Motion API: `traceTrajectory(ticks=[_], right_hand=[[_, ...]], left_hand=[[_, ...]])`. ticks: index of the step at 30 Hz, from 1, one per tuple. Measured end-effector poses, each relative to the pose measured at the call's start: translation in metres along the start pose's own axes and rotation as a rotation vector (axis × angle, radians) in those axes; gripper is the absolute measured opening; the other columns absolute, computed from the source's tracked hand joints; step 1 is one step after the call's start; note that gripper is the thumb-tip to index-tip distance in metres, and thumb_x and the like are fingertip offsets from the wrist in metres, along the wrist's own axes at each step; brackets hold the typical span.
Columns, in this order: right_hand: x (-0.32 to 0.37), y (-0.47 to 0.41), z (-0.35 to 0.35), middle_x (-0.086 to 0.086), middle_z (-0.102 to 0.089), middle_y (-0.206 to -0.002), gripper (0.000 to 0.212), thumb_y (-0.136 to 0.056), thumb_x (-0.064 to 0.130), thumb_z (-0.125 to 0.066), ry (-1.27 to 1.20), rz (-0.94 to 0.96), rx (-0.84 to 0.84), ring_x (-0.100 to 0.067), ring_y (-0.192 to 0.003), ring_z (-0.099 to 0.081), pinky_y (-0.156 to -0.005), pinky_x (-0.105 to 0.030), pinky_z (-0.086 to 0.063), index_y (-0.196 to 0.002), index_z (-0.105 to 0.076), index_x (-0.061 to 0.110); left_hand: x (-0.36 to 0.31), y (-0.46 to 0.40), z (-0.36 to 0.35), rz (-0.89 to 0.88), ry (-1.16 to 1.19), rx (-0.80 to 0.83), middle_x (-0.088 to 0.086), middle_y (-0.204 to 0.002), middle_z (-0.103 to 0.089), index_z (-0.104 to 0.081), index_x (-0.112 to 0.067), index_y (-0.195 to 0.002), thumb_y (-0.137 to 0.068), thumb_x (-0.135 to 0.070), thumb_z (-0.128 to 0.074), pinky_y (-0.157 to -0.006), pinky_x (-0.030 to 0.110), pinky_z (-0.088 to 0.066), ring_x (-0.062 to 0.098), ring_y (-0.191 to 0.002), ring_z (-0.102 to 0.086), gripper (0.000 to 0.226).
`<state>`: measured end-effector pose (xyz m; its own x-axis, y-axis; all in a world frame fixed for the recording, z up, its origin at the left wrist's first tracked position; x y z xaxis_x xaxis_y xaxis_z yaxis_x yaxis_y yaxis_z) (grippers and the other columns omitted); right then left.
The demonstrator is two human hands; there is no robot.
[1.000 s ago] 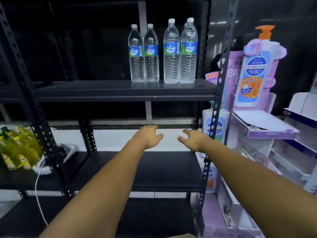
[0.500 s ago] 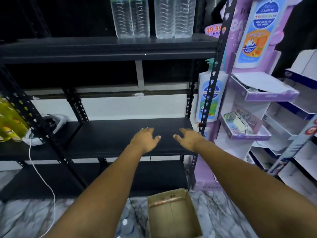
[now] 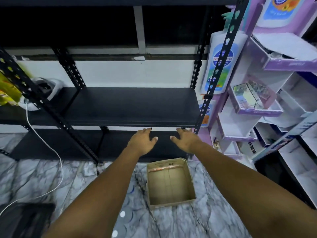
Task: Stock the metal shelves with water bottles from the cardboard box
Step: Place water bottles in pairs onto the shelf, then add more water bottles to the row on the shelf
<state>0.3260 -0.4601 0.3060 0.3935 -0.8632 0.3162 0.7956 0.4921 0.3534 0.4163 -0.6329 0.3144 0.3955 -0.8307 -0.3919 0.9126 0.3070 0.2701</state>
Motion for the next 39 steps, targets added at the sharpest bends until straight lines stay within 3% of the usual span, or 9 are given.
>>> traceTrajectory(ticks=[8,16,21,25,28,34,39], right_hand=[[-0.002,-0.004,-0.074,-0.011,-0.025,-0.157,0.071,-0.096,0.059,-0.035,0.002,0.034,0.141,-0.030,-0.143,-0.026,-0.115,-0.046,-0.025,-0.151,-0.022,0.018],[0.014,-0.016,-0.148,-0.007,-0.025,-0.157,0.065,-0.098,0.053,-0.033,0.072,0.099,0.264,-0.026,-0.142,-0.026,-0.113,-0.042,-0.022,-0.152,-0.020,0.018],[0.033,-0.037,-0.200,-0.008,-0.022,-0.158,0.066,-0.097,0.054,-0.034,0.073,0.150,0.343,-0.026,-0.143,-0.024,-0.114,-0.041,-0.024,-0.152,-0.020,0.018],[0.050,-0.066,-0.245,-0.010,-0.031,-0.154,0.065,-0.097,0.054,-0.036,0.073,0.186,0.369,-0.028,-0.139,-0.031,-0.112,-0.042,-0.028,-0.150,-0.025,0.017],[0.063,-0.095,-0.283,-0.010,-0.034,-0.151,0.065,-0.096,0.054,-0.038,0.065,0.215,0.388,-0.028,-0.138,-0.033,-0.111,-0.042,-0.030,-0.149,-0.026,0.017],[0.084,-0.166,-0.368,-0.009,-0.035,-0.151,0.066,-0.096,0.053,-0.042,0.059,0.277,0.402,-0.028,-0.137,-0.034,-0.111,-0.038,-0.030,-0.150,-0.027,0.019],[0.092,-0.224,-0.441,-0.009,-0.043,-0.145,0.063,-0.093,0.051,-0.048,0.032,0.347,0.388,-0.027,-0.132,-0.040,-0.107,-0.041,-0.035,-0.146,-0.034,0.019]], left_hand=[[0.051,0.017,-0.071,0.118,0.056,0.061,0.012,-0.159,-0.024,-0.024,-0.011,-0.152,-0.099,-0.045,-0.044,-0.119,0.042,-0.021,0.029,-0.148,-0.016,0.066],[0.114,0.037,-0.129,0.206,0.084,0.023,0.016,-0.155,-0.031,-0.027,-0.005,-0.150,-0.099,-0.036,-0.047,-0.117,0.038,-0.023,0.030,-0.144,-0.026,0.063],[0.157,0.050,-0.169,0.281,0.117,0.014,0.019,-0.149,-0.040,-0.037,-0.003,-0.146,-0.083,-0.052,-0.034,-0.113,0.039,-0.028,0.034,-0.139,-0.034,0.080],[0.203,0.046,-0.210,0.328,0.121,-0.022,0.022,-0.140,-0.050,-0.045,0.001,-0.141,-0.083,-0.057,-0.038,-0.108,0.043,-0.036,0.037,-0.131,-0.044,0.082],[0.236,0.034,-0.238,0.368,0.151,-0.014,0.020,-0.145,-0.046,-0.040,-0.002,-0.144,-0.088,-0.054,-0.044,-0.110,0.045,-0.034,0.036,-0.136,-0.039,0.077],[0.305,-0.006,-0.307,0.422,0.231,-0.123,0.018,-0.143,-0.048,-0.044,-0.002,-0.142,-0.077,-0.068,-0.029,-0.110,0.048,-0.036,0.036,-0.134,-0.042,0.094],[0.348,-0.044,-0.364,0.502,0.361,-0.188,0.022,-0.140,-0.049,-0.044,0.001,-0.140,-0.079,-0.054,-0.048,-0.111,0.043,-0.032,0.037,-0.133,-0.043,0.082]])
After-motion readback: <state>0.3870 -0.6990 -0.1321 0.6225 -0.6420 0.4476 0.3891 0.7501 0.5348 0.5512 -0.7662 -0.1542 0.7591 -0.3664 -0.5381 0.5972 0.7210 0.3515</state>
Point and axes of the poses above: each hand's wrist, its own y-axis away from the middle knuckle, its own z-axis out of the back of the hand, x = y × z, the point moved 3 cm from there along -y, towards the middle knuckle
